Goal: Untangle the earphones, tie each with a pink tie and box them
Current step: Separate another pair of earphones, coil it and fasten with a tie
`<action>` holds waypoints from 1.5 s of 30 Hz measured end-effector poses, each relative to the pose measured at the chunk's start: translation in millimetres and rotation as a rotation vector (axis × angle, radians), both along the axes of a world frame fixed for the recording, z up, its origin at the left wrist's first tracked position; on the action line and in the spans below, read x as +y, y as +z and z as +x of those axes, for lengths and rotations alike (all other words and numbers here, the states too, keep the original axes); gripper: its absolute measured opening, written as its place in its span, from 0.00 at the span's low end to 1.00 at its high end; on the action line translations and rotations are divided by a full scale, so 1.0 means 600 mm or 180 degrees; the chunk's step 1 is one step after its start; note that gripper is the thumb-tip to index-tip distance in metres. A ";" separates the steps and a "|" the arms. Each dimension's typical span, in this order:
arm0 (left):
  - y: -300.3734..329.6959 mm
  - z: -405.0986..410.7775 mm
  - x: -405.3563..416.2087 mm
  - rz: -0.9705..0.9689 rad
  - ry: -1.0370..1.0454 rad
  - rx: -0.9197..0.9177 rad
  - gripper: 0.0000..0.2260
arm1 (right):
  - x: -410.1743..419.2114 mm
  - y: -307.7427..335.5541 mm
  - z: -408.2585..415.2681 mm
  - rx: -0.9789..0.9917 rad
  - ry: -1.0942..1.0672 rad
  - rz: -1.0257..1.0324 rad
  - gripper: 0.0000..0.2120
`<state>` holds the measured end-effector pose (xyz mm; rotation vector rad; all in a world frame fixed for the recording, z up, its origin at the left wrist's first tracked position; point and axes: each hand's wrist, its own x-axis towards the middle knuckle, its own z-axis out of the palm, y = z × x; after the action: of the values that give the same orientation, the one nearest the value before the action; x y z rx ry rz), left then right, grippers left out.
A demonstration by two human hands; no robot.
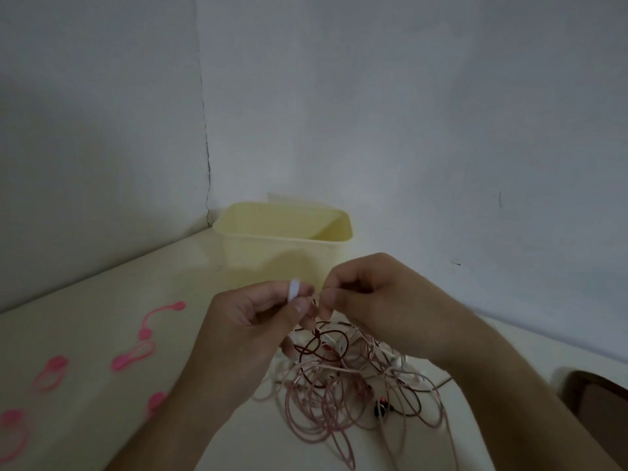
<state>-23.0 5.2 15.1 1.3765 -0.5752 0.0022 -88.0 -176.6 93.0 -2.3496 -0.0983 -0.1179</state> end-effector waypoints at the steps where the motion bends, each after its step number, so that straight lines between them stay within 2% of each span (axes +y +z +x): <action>1: 0.003 -0.002 0.001 0.0083 -0.0245 0.0057 0.06 | 0.000 0.002 -0.001 -0.0117 0.0052 0.0073 0.14; 4: 0.007 -0.002 0.007 0.0143 -0.0976 0.0411 0.10 | 0.006 -0.008 0.007 -0.0423 -0.0007 0.0080 0.14; 7: 0.009 0.003 0.018 0.0040 -0.1283 0.0712 0.13 | 0.010 -0.025 0.018 -0.0652 -0.0145 0.0258 0.12; 10: 0.008 0.000 0.021 -0.0333 -0.1580 0.0831 0.18 | 0.010 -0.033 0.021 -0.0789 -0.0167 0.0504 0.12; 11: 0.010 -0.002 0.020 -0.0497 -0.1574 0.0850 0.19 | 0.011 -0.036 0.023 -0.0783 -0.0132 0.0572 0.12; 14: 0.013 -0.006 0.016 -0.0923 -0.1441 0.0944 0.16 | 0.014 -0.042 0.026 -0.0560 -0.0127 0.0597 0.12; 18: 0.020 -0.007 0.013 -0.1167 -0.1220 0.0898 0.16 | 0.026 -0.045 0.025 -0.0180 -0.0161 -0.0059 0.14; 23: 0.014 -0.002 0.005 -0.0439 -0.0204 0.0323 0.14 | 0.041 -0.036 0.017 0.0029 -0.0112 -0.0852 0.12; 26: 0.004 0.000 -0.002 0.0208 0.0132 -0.0080 0.10 | 0.038 -0.020 0.008 -0.0139 -0.0133 -0.0706 0.13; 28: 0.004 -0.004 -0.003 0.0325 -0.0134 -0.0032 0.15 | 0.031 -0.011 0.004 -0.0300 -0.0203 -0.0331 0.14; 30: 0.009 -0.009 -0.001 0.0112 -0.0453 0.0274 0.18 | 0.026 -0.006 0.002 -0.0467 -0.0185 -0.0095 0.13; 36: 0.024 -0.015 0.009 -0.0597 -0.0906 0.1050 0.19 | 0.026 -0.017 0.008 -0.0712 -0.0227 0.0484 0.11; 41: 0.032 -0.013 0.018 -0.1394 -0.1333 0.1206 0.20 | 0.040 -0.037 0.019 -0.0399 -0.0172 0.0163 0.16; 43: 0.032 -0.007 0.020 -0.1478 -0.1276 0.1155 0.21 | 0.047 -0.042 0.021 -0.0203 -0.0193 -0.0076 0.15; 45: 0.030 -0.002 0.017 -0.1283 -0.1017 0.0951 0.19 | 0.055 -0.042 0.021 -0.0097 -0.0139 -0.0404 0.14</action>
<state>-24.4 15.7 33.2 0.8627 -0.5037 -0.3245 -75.6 -143.7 67.9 -2.4779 -0.0711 -0.1736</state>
